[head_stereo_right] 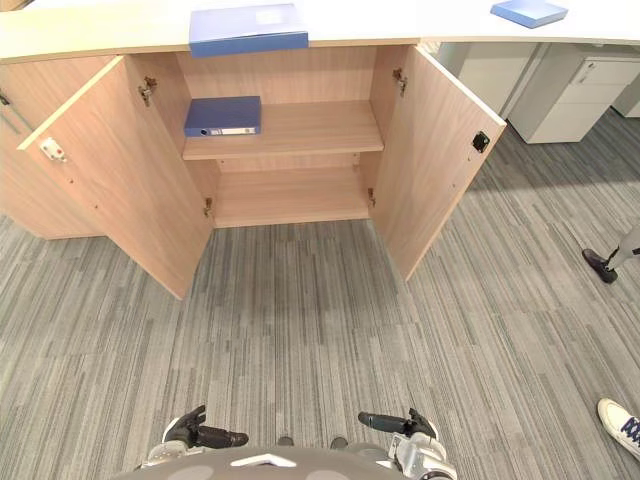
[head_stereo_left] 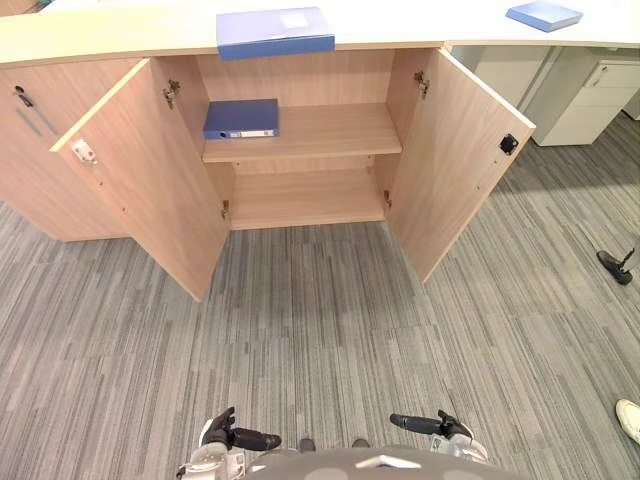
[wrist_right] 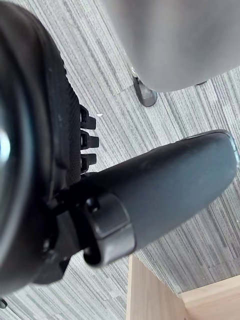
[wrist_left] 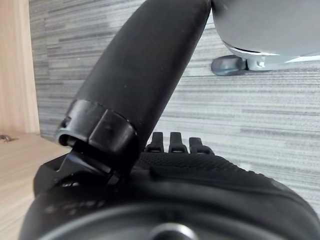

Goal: Walk over to the cabinet, pick up the folder, carry it to the office cabinet, place the folder inside the office cabinet, then close the office cabinet door

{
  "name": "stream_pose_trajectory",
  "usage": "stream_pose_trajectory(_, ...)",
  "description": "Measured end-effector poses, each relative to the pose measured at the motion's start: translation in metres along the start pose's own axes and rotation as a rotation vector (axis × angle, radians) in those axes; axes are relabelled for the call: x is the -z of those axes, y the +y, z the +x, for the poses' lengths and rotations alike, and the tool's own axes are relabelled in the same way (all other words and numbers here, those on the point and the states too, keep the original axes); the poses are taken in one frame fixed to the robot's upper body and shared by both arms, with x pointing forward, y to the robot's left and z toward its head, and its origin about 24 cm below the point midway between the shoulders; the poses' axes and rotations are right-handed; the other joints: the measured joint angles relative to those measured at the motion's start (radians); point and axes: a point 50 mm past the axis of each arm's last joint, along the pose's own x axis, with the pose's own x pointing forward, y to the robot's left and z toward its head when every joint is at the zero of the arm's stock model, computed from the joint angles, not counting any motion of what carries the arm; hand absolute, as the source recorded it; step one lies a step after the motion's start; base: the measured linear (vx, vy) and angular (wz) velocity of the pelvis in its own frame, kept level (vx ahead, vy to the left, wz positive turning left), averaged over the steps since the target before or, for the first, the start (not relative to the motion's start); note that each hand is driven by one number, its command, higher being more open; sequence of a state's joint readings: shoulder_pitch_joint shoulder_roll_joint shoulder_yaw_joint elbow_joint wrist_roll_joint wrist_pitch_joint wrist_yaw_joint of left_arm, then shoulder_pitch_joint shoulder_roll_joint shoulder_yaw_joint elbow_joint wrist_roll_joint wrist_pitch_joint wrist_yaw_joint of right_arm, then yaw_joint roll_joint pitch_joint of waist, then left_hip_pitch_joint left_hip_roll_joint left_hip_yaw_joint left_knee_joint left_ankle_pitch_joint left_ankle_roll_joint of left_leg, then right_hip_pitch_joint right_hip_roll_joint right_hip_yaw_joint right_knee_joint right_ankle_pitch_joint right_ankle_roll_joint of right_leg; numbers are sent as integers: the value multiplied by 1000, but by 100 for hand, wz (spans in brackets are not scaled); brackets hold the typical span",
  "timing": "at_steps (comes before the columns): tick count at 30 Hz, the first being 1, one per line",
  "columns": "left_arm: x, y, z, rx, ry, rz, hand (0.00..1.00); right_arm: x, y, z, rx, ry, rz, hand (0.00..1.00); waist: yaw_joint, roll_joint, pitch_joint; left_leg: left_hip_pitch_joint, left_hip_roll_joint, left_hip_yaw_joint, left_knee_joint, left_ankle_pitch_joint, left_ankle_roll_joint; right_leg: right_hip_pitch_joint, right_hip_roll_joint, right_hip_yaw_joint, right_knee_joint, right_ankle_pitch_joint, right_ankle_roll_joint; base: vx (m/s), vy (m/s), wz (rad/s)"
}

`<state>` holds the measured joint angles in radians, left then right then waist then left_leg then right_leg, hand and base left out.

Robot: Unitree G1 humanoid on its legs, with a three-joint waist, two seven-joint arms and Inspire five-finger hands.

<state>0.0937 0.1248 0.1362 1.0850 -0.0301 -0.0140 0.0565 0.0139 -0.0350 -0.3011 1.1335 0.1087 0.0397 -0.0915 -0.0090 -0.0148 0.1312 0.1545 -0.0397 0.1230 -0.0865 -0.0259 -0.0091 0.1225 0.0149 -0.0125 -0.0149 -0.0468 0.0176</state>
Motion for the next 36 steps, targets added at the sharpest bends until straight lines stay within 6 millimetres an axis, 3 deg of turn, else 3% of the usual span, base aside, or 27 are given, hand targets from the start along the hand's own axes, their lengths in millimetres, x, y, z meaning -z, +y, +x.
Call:
stream_pose_trajectory(7,-1,0,0,4,-4,-31,100,-3,1,0,-3,-11,-38,100,7,0,3,-28,4,32,4,-11,16,-34,6,33,-6,12,-2,-56,-6,-14)
stream_pose_trajectory(9,-4,1,1,6,-15,-46,100,-5,2,0,-6,-16,-39,100,11,-2,5,-61,5,46,43,-36,39,-52,5,45,-3,13,-2,-31,10,-17)
stream_pose_trajectory(11,-7,1,1,8,-26,-45,100,-5,2,0,-6,-16,-39,100,17,-1,6,-89,7,59,92,-72,41,-67,4,55,9,7,4,10,32,-19)
stream_pose_trajectory(14,-17,-1,3,20,-50,-45,100,-12,3,1,-10,-38,-37,100,19,5,30,-130,10,65,193,-147,52,-131,-4,59,169,-85,31,47,38,-12)
stream_pose_trajectory(16,-20,-2,3,24,-56,-50,100,-17,4,1,-16,-57,-35,100,19,6,44,-128,4,61,237,-177,62,-226,-24,9,410,-153,69,71,48,5)
stream_pose_trajectory(18,-22,-4,4,29,-60,-48,100,-24,7,1,-25,-84,-32,100,18,4,57,-100,-5,46,239,-183,71,-306,-45,-34,614,-156,66,162,104,23)
stream_pose_trajectory(20,-25,-4,4,26,-64,-47,100,-27,9,1,-33,-100,-31,100,14,3,70,-66,-12,17,232,-199,92,-352,-60,-64,711,-212,41,254,85,40)
stream_pose_trajectory(21,-24,-4,4,26,-61,-47,100,-29,10,1,-38,-104,-31,100,10,4,73,-39,-8,-5,215,-203,91,-367,-56,-73,702,-237,34,253,15,50)
stream_pose_trajectory(24,-27,-11,4,39,-66,-56,100,-36,10,0,-41,-134,-29,100,1,23,85,10,33,-53,165,-210,78,-422,-16,-94,552,-228,29,314,-53,47)
stream_pose_trajectory(25,-26,-11,4,39,-64,-56,100,-37,11,0,-43,-140,-32,100,1,22,84,20,37,-61,154,-214,60,-424,-8,-94,469,-190,21,353,-108,58)
stream_pose_trajectory(26,-25,-10,4,40,-61,-57,100,-33,10,0,-43,-130,-25,100,-2,7,82,41,32,-78,147,-228,34,-427,-15,-91,398,-77,-9,417,-152,51)
stream_pose_trajectory(27,-25,-12,4,41,-57,-63,100,-34,8,1,-36,-128,-14,100,-3,10,79,62,47,-88,143,-239,17,-416,-12,-105,414,-62,-29,436,-163,41)
stream_pose_trajectory(29,-25,-22,4,58,-57,-102,100,-35,9,0,-37,-133,-14,100,-5,35,77,58,68,-79,177,-221,-18,-389,-6,-129,416,-96,-56,457,-183,29)
stream_pose_trajectory(31,-24,-31,3,70,-49,-155,100,-35,9,0,-36,-132,-12,100,-3,41,81,23,76,-62,319,-224,-48,-339,-7,-134,398,-112,-70,471,-204,29)
stream_pose_trajectory(32,-29,-29,3,72,-71,-194,100,-33,9,0,-36,-130,-19,100,-4,37,84,-93,104,-37,631,-218,-72,-260,-8,-136,353,-119,-77,395,-163,33)
stream_pose_trajectory(33,-32,-29,3,69,-85,-207,100,-32,9,-1,-37,-133,-17,100,-3,38,85,-143,126,-18,748,-223,-75,-232,-6,-137,339,-124,-80,442,-185,31)
stream_pose_trajectory(34,-38,-28,2,63,-113,-226,100,-31,10,-2,-42,-140,-9,100,2,35,89,-224,180,25,932,-228,-81,-183,-1,-137,325,-142,-88,311,-119,6)
stream_pose_trajectory(35,-40,-26,2,56,-127,-247,100,-31,11,-2,-44,-140,8,100,8,34,89,-288,231,57,1024,-241,-72,-146,5,-135,311,-152,-94,297,-95,-6)
stream_pose_trajectory(36,-41,-25,2,54,-132,-249,100,-32,13,-2,-49,-143,4,100,10,31,90,-315,250,70,1039,-246,-68,-128,5,-130,301,-158,-92,276,-38,-24)
